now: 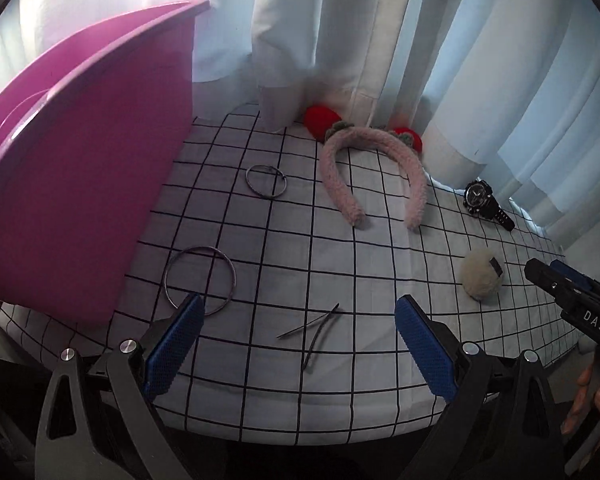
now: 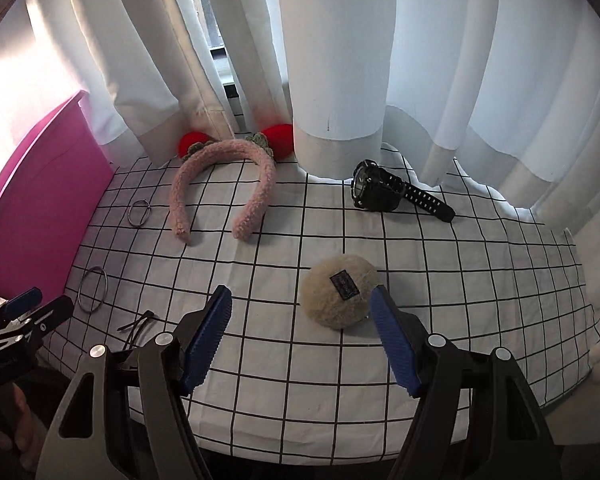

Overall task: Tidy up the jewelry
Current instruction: 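Move the right tool back to the beige pom-pom keychain, then grasp the pom-pom with the right tool while the left tool grasps the black hairpins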

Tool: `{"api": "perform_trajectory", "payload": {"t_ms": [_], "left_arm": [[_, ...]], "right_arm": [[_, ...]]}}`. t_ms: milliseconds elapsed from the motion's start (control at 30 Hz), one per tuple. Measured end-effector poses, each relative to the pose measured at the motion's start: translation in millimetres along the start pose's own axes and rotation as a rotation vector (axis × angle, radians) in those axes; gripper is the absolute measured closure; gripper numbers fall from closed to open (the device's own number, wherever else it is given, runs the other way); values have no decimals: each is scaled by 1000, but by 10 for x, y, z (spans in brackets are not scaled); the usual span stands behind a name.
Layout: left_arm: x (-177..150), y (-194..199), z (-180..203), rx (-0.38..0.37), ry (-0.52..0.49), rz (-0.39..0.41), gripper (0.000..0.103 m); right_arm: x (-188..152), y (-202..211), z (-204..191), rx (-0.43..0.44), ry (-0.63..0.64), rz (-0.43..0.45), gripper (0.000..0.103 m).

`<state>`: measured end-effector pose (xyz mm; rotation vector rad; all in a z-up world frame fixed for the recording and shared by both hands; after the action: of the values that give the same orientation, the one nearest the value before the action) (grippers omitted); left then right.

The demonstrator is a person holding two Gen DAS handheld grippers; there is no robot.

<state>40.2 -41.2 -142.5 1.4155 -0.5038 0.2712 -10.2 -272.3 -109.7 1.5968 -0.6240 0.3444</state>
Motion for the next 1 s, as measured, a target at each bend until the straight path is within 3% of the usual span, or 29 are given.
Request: {"api": "perform_trajectory", "payload": {"t_ms": [600, 1000], "left_arm": [[-265, -795, 194, 101, 1, -114, 9], [-286, -941, 265, 150, -22, -90, 9]], "right_arm": [[-242, -579, 342, 11, -80, -59, 34], [-259, -707, 426, -9, -100, -50, 34]]}}
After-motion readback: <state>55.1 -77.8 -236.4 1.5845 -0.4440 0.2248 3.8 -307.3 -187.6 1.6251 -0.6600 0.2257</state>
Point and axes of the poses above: each gripper's, at about its wrist camera, not at the fingertips, and y roughly against the way its jaws point, z to its right, x to its top, the point moved 5 cm from there along -y, roughly the way its jaws point, and after that the axes turned 6 degrees about x, right-handed, at the moved point
